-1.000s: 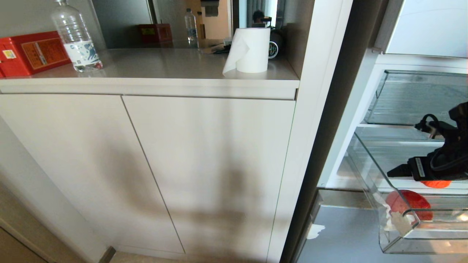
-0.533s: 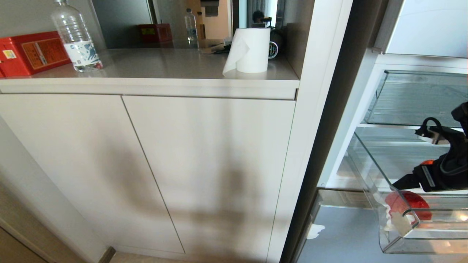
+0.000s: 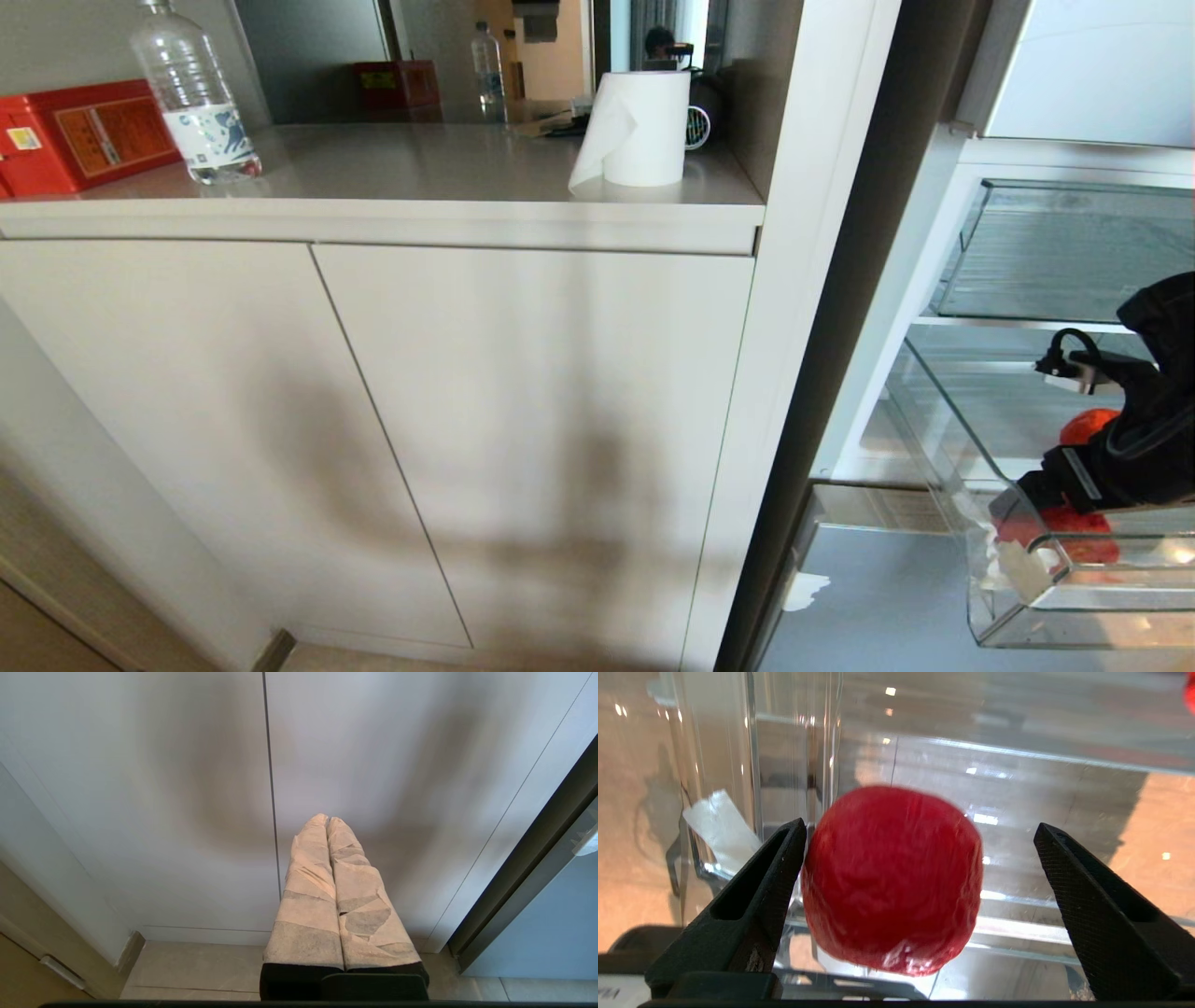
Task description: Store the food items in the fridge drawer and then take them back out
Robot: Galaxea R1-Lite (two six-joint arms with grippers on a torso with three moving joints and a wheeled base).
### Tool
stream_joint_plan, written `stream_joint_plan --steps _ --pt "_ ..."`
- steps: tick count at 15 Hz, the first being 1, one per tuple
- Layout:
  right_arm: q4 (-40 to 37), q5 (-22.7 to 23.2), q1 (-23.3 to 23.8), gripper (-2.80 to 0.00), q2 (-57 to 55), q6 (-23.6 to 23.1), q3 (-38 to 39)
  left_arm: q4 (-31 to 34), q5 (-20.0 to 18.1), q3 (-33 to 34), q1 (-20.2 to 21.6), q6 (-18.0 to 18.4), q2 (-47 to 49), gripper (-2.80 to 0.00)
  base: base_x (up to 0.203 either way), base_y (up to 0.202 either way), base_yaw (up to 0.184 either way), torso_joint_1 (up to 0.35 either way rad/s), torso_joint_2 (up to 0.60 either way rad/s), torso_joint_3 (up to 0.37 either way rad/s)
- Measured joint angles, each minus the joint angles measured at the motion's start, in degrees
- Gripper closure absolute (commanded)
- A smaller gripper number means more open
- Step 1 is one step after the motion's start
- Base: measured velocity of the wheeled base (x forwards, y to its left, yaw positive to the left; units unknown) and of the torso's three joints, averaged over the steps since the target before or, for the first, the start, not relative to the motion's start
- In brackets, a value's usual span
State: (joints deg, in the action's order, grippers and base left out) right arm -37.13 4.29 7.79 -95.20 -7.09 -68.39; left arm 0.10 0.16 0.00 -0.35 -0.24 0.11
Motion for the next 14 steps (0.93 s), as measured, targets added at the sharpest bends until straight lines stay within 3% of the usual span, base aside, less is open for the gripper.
stream_joint_plan --steps 7,14 --pt "-12.36 -0.65 -0.16 -2.8 -0.08 -0.84 -6.31 0.0 -0.01 0.0 -0.05 0.0 0.0 0.0 0.0 0.0 0.0 0.0 0.0 0.0" --pt "-13.31 -0.32 -0.22 -2.8 -2.55 -1.51 -7.29 0.0 -0.02 0.0 0.0 0.0 0.0 0.0 0.0 0.0 0.0 0.0 0.0 0.0"
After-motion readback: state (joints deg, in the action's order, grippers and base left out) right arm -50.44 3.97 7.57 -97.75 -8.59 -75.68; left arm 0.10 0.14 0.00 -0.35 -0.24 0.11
